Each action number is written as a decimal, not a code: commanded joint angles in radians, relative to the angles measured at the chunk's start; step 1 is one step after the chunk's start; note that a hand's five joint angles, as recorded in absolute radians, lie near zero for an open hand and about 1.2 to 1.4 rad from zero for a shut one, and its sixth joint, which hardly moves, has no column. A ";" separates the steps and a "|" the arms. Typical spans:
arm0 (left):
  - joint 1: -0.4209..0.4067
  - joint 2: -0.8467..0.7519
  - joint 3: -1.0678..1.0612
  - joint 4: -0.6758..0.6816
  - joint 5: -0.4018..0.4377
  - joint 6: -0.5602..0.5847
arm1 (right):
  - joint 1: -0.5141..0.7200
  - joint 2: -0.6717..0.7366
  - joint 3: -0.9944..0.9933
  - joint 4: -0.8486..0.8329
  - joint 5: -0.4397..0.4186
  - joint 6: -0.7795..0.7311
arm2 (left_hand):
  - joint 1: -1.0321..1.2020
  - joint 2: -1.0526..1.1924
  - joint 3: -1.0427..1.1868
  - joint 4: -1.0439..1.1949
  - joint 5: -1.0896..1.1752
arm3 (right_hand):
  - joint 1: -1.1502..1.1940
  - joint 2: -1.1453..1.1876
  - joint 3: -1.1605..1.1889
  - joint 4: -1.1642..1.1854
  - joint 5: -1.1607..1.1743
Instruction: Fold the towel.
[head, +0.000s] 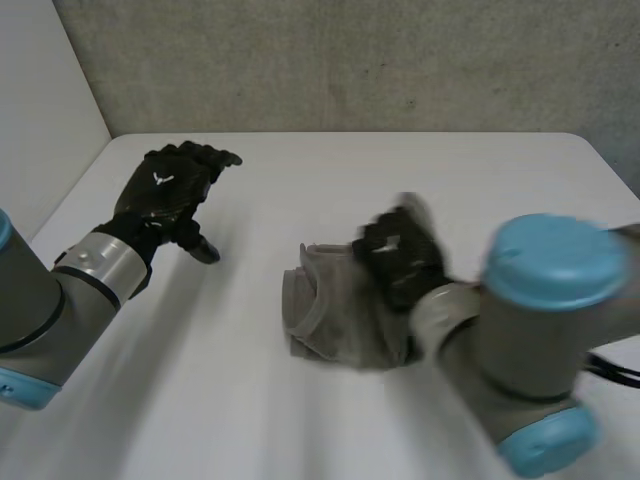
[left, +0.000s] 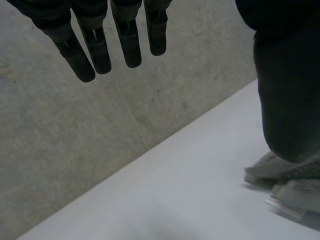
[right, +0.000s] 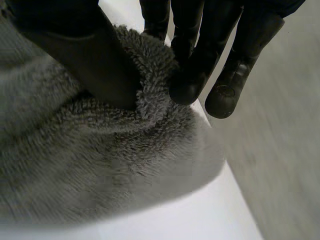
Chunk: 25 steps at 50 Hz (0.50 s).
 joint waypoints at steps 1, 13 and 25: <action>-0.002 0.028 0.003 0.000 -0.029 -0.007 | 0.237 0.250 -0.155 0.051 0.009 -0.116 | -0.042 -0.040 -0.031 -0.041 -0.215 | 0.098 0.152 0.055 0.052 0.081; -0.032 0.029 0.041 0.008 -0.064 -0.030 | 0.074 -0.079 0.008 -0.035 0.006 0.276 | -0.042 -0.040 -0.031 -0.041 -0.215 | -1.124 -1.070 -1.166 -1.170 -1.141; -0.162 -0.062 0.150 -0.003 -0.194 -0.191 | -0.150 -0.216 0.089 0.106 -0.016 0.457 | -0.030 -0.028 -0.019 -0.029 -0.203 | -1.124 -1.070 -1.166 -1.170 -1.141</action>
